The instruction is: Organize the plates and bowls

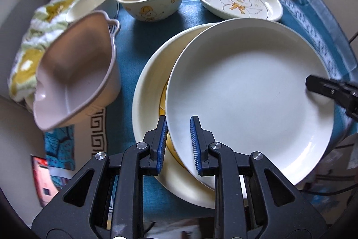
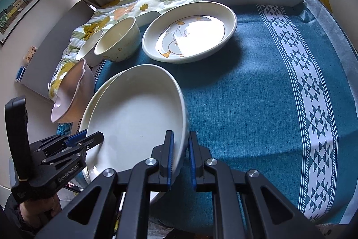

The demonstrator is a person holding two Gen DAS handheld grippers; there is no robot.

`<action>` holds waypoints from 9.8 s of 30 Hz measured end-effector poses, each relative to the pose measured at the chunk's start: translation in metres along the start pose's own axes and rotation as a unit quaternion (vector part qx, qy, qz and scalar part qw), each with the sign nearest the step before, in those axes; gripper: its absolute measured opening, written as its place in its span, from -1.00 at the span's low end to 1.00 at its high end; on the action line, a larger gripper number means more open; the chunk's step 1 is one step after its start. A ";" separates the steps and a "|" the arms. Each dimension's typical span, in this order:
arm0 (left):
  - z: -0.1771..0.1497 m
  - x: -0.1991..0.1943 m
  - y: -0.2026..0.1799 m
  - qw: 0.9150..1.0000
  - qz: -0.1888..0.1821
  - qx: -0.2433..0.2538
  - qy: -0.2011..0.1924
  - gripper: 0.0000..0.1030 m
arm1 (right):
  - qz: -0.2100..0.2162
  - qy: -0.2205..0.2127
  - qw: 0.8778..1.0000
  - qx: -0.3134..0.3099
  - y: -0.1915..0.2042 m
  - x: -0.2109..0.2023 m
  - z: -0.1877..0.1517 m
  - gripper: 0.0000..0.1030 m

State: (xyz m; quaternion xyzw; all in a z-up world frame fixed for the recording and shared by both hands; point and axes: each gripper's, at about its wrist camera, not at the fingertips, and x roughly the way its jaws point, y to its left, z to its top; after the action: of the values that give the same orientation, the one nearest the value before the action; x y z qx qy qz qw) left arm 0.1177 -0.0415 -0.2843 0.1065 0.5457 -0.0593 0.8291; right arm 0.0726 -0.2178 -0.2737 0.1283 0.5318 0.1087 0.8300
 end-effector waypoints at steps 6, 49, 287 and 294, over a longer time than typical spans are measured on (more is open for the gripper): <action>0.001 -0.003 -0.009 0.998 0.047 0.042 -0.017 -0.64 | -0.017 -0.003 1.000 -0.020 0.007 0.003 0.000 -0.78; 0.012 -0.054 0.012 0.999 0.012 0.011 -0.042 -0.64 | -0.072 -0.052 0.992 -0.095 0.040 -0.015 0.010 -0.73; 0.034 -0.040 0.200 0.982 -0.116 -0.141 -0.048 -0.79 | 0.072 0.027 0.991 -0.111 0.172 0.070 0.092 -0.69; 0.054 -0.086 0.118 0.986 -0.112 -0.105 -0.071 -0.79 | 0.068 -0.019 0.994 -0.088 0.121 0.000 0.087 -0.69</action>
State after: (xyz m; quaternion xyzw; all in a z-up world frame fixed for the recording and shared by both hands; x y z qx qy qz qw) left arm 0.1568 0.0590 -0.1716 -0.0473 0.4969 -0.1022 0.8605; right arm 0.1469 -0.1119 -0.1993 0.0926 0.4945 0.2090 0.8386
